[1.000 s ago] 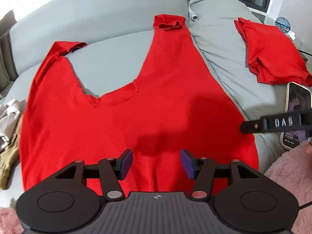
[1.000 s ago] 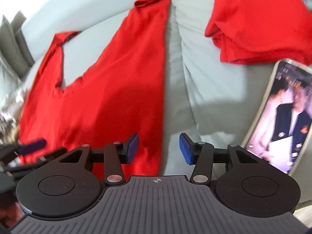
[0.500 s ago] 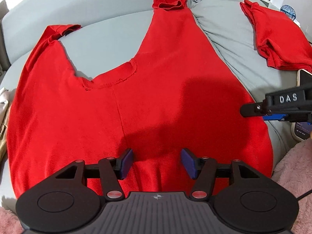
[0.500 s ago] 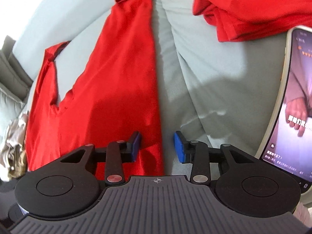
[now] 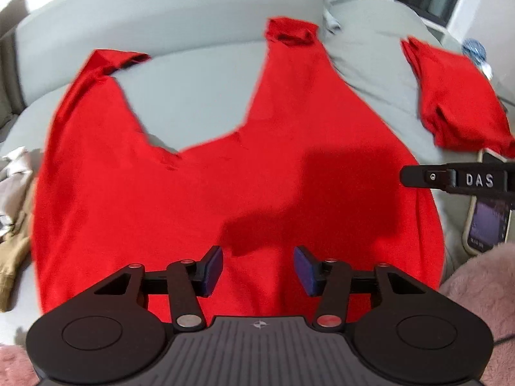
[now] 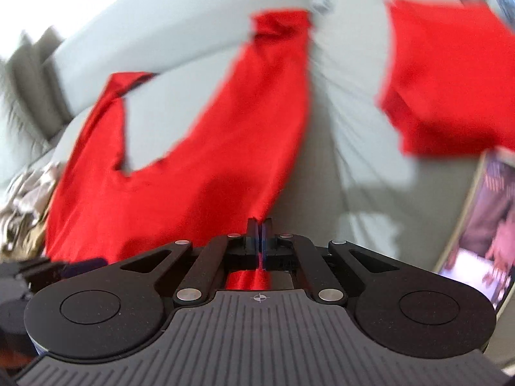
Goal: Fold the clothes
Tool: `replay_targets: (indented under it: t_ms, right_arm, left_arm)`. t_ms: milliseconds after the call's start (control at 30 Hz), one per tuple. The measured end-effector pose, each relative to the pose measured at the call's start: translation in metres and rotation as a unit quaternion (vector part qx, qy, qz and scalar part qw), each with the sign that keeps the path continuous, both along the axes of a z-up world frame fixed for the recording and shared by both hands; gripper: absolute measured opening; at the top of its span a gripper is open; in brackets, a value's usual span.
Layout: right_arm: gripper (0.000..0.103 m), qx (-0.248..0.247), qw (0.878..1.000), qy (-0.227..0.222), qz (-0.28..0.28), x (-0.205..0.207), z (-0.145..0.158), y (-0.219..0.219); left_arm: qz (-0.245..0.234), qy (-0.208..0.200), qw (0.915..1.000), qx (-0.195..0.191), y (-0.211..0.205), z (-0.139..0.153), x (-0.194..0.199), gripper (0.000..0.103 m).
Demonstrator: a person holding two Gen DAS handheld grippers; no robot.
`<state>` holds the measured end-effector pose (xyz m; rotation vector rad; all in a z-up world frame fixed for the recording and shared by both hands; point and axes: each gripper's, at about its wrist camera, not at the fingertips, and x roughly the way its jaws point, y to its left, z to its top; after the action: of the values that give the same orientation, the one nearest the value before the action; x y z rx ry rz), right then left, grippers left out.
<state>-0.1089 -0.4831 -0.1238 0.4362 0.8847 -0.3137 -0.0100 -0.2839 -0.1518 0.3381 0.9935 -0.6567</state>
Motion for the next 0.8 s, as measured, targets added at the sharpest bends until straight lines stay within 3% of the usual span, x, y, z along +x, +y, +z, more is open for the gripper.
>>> replay_targets:
  t_ms: [233,500,800]
  right_arm:
    - [0.001,-0.079,0.991,-0.002,0.104,0.055,0.026,0.099]
    - [0.001,-0.087,0.976,0.026,0.196,0.107,0.02,0.205]
    - [0.001,-0.045,0.957,0.044,0.284,0.148,0.01,0.291]
  left_arm:
    - [0.055,-0.013,0.9983,-0.013,0.069,0.023,0.029,0.049]
    - [0.122,-0.024,0.9919,-0.025,0.164,0.033,0.079,0.048]
    - [0.176,-0.011,0.9821,-0.067,0.233,0.04,0.116,0.048]
